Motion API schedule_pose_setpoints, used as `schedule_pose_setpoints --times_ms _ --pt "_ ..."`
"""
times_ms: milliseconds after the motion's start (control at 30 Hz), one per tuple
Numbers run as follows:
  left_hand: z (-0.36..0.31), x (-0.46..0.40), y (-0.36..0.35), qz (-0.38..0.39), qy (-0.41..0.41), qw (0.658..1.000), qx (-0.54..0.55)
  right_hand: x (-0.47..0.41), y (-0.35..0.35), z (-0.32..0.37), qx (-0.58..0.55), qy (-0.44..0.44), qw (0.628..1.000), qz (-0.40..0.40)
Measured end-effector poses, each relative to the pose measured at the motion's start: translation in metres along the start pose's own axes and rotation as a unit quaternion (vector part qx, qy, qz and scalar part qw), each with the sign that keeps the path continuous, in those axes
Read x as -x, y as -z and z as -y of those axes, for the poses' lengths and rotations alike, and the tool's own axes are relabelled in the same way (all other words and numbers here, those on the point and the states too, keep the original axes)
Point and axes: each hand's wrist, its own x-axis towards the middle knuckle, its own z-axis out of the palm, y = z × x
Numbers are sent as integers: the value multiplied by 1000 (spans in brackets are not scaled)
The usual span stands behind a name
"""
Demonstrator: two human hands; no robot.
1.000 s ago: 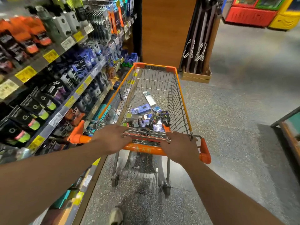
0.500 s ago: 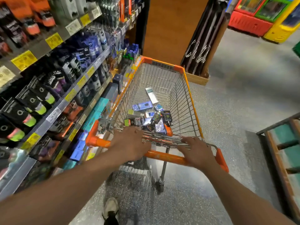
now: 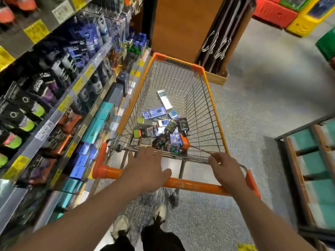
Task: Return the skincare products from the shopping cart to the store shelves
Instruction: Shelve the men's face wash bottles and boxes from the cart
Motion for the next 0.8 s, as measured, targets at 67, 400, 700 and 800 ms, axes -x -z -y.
schedule_pose_setpoints --times_ms 67,400,700,800 --pt "-2 -1 1 -8 2 1000 -6 -3 0 -1 3 1 1000 0" --pt "-4 -35 35 -40 53 996 61 -32 -5 -10 80 52 995 2" --pt "-15 -110 61 -44 148 974 169 -143 -32 31 17 90 967 237" --pt "-16 -129 69 -36 162 966 196 -173 -55 39 33 76 956 282"
